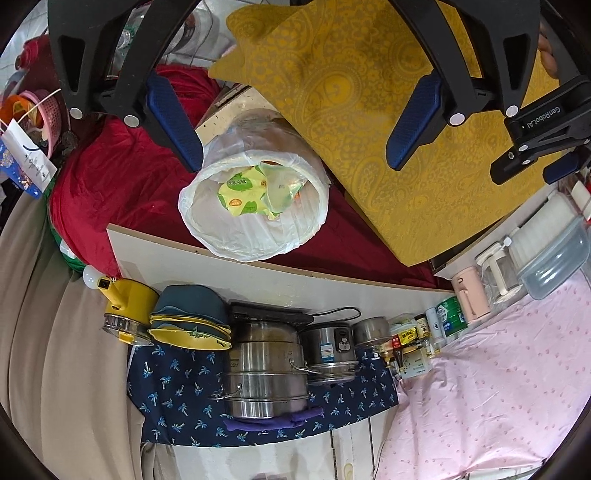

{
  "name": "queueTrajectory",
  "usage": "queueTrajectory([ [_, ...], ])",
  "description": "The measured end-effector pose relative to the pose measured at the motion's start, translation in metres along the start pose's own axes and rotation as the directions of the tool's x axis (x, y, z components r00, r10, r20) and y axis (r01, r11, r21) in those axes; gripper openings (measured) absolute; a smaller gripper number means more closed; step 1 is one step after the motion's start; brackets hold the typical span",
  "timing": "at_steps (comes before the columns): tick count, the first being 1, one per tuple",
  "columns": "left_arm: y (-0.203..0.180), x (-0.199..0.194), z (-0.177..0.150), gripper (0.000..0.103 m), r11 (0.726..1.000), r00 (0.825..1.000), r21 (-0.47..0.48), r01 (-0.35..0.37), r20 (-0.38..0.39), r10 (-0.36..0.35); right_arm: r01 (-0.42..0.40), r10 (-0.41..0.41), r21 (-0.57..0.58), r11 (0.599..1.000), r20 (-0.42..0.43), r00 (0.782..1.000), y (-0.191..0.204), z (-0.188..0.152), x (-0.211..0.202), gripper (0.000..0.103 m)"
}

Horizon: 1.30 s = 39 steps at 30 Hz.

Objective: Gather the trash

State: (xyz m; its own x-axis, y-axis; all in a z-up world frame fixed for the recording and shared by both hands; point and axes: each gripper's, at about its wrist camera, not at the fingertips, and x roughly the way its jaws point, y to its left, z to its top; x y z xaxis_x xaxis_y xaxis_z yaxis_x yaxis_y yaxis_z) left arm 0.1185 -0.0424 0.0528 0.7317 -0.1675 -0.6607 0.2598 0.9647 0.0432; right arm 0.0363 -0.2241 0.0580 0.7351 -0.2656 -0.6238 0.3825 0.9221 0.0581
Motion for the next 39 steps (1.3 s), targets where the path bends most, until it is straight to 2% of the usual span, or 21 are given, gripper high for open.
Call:
queueTrajectory([
  [21, -0.020, -0.011, -0.012, 0.094, 0.999, 0.999, 0.030, 0.045, -0.001, -0.045, 0.019, -0.019, -0.039, 0.999, 0.005, 1.000, 0.003, -0.011, -0.007, 0.096],
  [39, -0.028, -0.003, -0.012, 0.094, 0.999, 0.999, 0.040, 0.029, -0.017, -0.029, 0.007, -0.007, -0.030, 1.000, 0.001, 1.000, 0.000, -0.014, -0.001, 0.096],
])
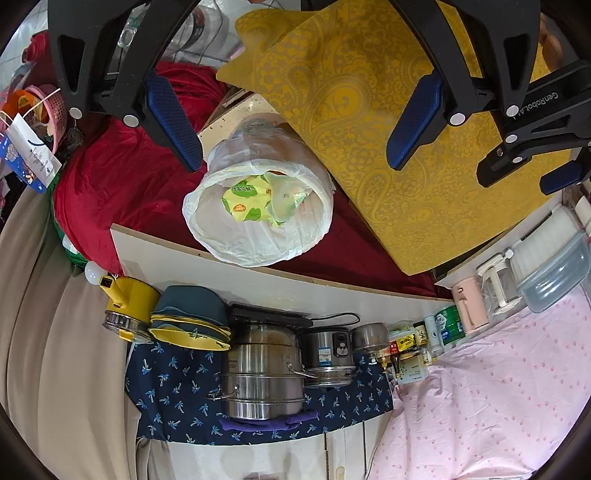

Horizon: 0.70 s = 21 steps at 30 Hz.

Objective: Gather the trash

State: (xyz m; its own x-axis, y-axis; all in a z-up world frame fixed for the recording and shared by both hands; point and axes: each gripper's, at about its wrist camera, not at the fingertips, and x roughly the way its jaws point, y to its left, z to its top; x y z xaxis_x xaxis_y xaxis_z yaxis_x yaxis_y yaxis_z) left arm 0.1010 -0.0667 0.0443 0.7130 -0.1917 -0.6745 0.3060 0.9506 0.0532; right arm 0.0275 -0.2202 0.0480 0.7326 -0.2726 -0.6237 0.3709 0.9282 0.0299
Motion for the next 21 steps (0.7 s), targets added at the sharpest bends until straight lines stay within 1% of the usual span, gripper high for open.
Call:
queueTrajectory([
  [7, -0.002, 0.004, -0.001, 0.094, 1.000, 1.000, -0.012, -0.027, -0.007, 0.027, -0.001, 0.002, 0.007, 1.000, -0.009, 1.000, -0.002, -0.002, 0.007, 0.096],
  [10, -0.002, 0.007, -0.003, 0.094, 0.999, 1.000, -0.021, -0.024, -0.015, 0.024, -0.001, 0.001, 0.008, 1.000, -0.017, 1.000, -0.002, -0.004, 0.010, 0.096],
  [21, -0.008, 0.011, -0.004, 0.094, 1.000, 0.999, -0.001, -0.030, -0.021, 0.029, 0.002, -0.001, 0.020, 1.000, -0.025, 1.000, -0.006, -0.007, 0.013, 0.096],
])
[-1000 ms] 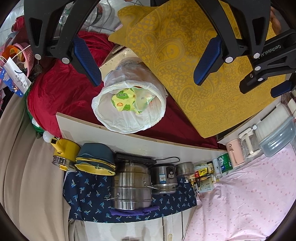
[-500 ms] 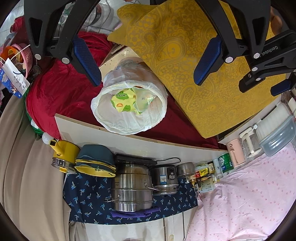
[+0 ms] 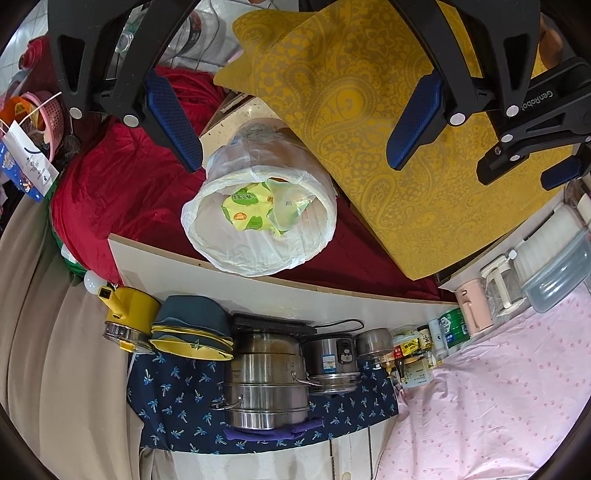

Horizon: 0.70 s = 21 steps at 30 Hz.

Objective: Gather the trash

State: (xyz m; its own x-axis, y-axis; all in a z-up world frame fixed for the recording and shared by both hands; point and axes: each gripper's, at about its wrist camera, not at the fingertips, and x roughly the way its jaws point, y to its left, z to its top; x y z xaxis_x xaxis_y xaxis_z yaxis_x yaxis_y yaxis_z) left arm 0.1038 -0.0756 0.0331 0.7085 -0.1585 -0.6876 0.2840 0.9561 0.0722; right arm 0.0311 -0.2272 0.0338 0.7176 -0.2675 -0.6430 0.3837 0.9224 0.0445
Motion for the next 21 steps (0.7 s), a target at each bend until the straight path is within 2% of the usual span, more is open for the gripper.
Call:
queueTrajectory([
  [21, -0.0103, 0.0046, -0.0022, 0.094, 1.000, 1.000, 0.024, 0.017, -0.013, -0.016, 0.005, -0.005, 0.004, 1.000, -0.009, 1.000, -0.0055, -0.0012, 0.0041, 0.096],
])
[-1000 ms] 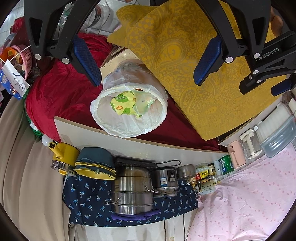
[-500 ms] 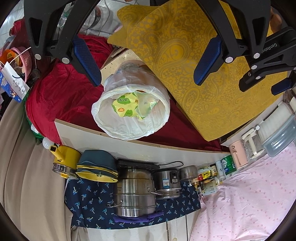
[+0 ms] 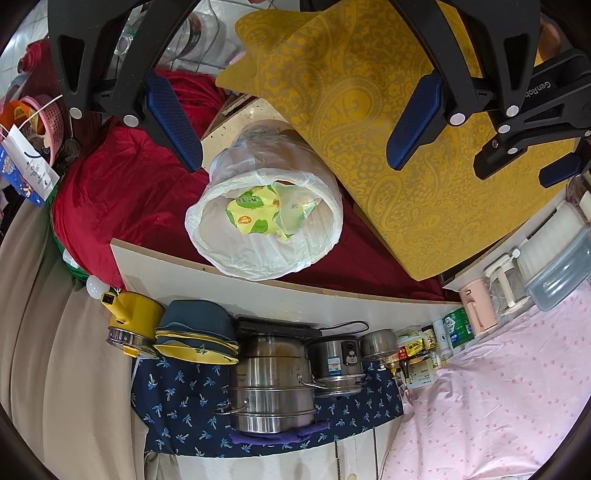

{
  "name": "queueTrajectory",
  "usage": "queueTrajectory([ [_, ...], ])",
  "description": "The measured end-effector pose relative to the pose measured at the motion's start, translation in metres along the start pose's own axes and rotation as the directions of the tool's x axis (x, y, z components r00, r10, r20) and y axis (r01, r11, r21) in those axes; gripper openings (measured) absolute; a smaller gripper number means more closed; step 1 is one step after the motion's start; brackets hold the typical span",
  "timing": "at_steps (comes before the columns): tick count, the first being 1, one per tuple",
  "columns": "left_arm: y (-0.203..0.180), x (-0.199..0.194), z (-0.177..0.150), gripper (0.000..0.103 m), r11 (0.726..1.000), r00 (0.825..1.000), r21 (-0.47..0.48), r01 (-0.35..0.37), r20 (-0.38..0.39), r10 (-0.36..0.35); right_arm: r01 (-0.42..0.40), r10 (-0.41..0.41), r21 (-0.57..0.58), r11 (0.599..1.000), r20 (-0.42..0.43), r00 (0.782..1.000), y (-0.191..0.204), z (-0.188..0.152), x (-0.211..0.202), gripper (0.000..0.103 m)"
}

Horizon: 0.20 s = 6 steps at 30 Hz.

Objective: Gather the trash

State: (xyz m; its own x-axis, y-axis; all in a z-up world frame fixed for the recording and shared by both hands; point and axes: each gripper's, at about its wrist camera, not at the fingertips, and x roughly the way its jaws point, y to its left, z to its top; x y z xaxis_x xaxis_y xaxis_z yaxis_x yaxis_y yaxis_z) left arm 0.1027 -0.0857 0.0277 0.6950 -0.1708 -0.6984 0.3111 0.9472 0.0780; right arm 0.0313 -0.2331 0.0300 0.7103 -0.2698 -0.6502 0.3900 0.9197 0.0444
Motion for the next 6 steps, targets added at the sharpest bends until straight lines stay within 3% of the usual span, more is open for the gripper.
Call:
queueTrajectory([
  [6, -0.0023, 0.0020, 0.0006, 0.094, 1.000, 1.000, 0.000, 0.016, 0.015, -0.016, 0.006, -0.006, 0.012, 1.000, -0.002, 1.000, -0.0012, -0.0015, 0.0003, 0.096],
])
